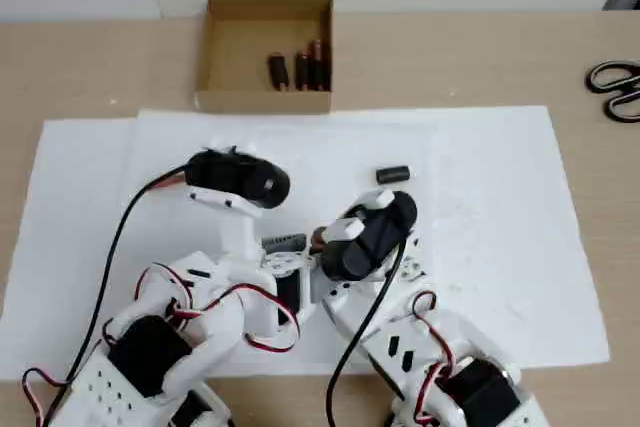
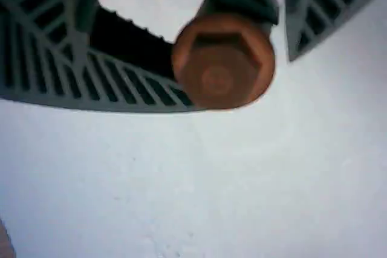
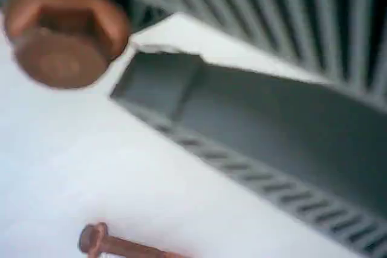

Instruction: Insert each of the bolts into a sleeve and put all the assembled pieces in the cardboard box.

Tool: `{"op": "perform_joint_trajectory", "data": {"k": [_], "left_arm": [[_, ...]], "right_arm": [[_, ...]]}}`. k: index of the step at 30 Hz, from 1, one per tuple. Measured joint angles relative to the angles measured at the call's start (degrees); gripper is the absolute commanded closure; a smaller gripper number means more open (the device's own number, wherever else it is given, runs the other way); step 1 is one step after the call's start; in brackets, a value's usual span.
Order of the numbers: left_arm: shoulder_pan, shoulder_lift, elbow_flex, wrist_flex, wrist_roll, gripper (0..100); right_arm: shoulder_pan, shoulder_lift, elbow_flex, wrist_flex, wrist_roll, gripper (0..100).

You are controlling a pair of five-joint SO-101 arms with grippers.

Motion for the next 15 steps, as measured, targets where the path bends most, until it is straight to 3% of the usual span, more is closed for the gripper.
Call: {"op": "perform_joint_trajectory", "data": {"k": [7, 15], "left_arm": [[-6.42, 0.62, -3.69, 0.18, -6.24, 77], [-6.95, 0.62, -8.44, 0.18, -7.12, 77]], "right_arm": [[-0.26, 0.00, -0.26, -1.05, 0.00, 99.5], [-0.09, 0.00, -0.26, -1.05, 0.00, 99.5]]}}
